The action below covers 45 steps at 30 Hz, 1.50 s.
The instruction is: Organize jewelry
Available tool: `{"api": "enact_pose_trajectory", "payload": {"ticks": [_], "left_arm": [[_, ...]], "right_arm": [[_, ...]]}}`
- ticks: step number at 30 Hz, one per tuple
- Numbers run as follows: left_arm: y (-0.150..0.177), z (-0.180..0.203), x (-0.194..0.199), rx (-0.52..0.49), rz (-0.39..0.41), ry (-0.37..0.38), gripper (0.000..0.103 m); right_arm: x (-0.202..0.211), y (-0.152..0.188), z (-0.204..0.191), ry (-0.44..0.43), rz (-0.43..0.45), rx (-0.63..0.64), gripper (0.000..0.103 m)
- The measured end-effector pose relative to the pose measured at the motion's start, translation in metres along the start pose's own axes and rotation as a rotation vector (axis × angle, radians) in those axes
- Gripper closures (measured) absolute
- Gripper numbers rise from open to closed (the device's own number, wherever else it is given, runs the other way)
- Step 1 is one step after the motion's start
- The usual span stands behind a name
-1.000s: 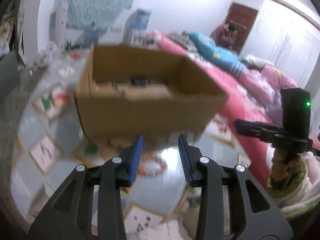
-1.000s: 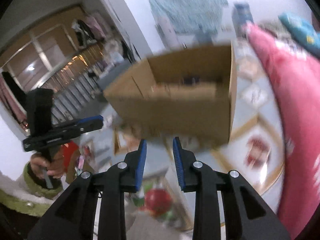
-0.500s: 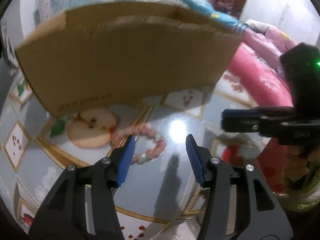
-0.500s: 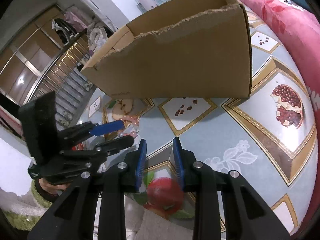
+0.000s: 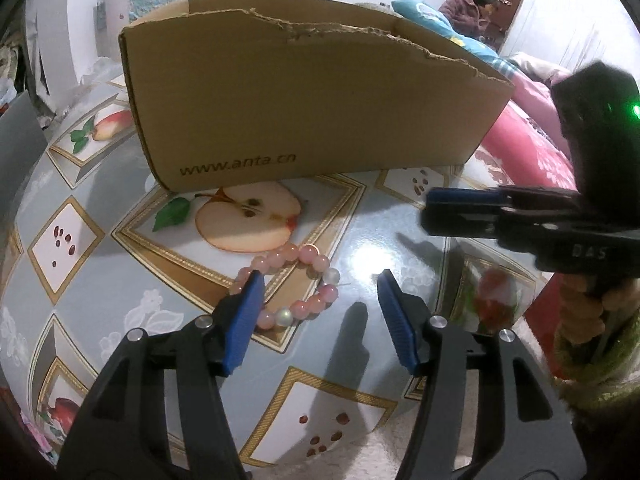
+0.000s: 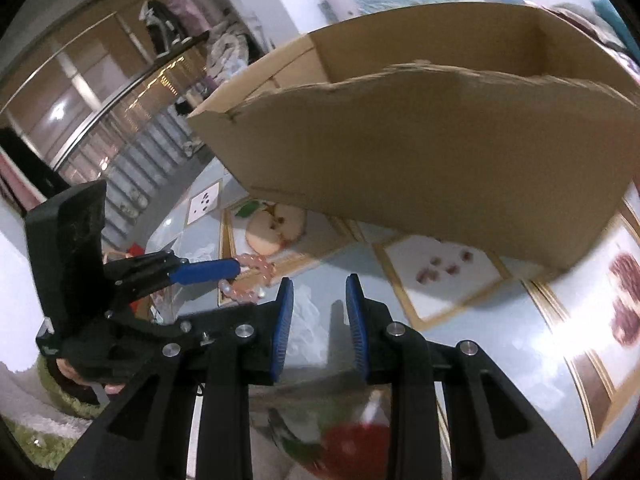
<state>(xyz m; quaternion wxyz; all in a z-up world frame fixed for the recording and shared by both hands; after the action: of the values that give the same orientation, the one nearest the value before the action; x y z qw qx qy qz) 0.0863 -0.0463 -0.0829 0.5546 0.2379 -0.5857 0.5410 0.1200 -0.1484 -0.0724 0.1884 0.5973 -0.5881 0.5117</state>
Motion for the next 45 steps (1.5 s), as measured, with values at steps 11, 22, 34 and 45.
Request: {"api": "enact_pose_trajectory", "payload": {"ticks": [11, 22, 34, 45], "left_arm": [[0.006, 0.011, -0.005, -0.11, 0.04, -0.117, 0.046], [0.013, 0.002, -0.002, -0.116, 0.073, -0.088, 0.046], [0.015, 0.0, -0.001, -0.116, 0.088, -0.063, 0.046], [0.015, -0.006, 0.0, -0.121, 0.099, -0.052, 0.046]], "right_arm": [[-0.035, -0.021, -0.023, 0.075, -0.09, 0.171, 0.082], [-0.044, -0.025, -0.034, 0.111, -0.133, 0.241, 0.082], [-0.056, -0.029, -0.043, 0.248, -0.178, 0.328, 0.089], [-0.049, -0.028, -0.027, 0.286, -0.195, 0.286, 0.09]]}}
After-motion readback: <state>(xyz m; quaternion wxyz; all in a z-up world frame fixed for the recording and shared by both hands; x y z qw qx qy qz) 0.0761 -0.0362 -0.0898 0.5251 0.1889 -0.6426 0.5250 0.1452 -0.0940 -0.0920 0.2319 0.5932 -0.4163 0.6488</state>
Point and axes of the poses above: each gripper's, at about its wrist camera, not at the fingertips, and x roughly against the way its jaws point, z to its right, y to its underside, the point moved 8 cm from there along -x, roughly the way its jaws point, and after that the axes turned 15 degrees about -z, right-handed, at the moved point
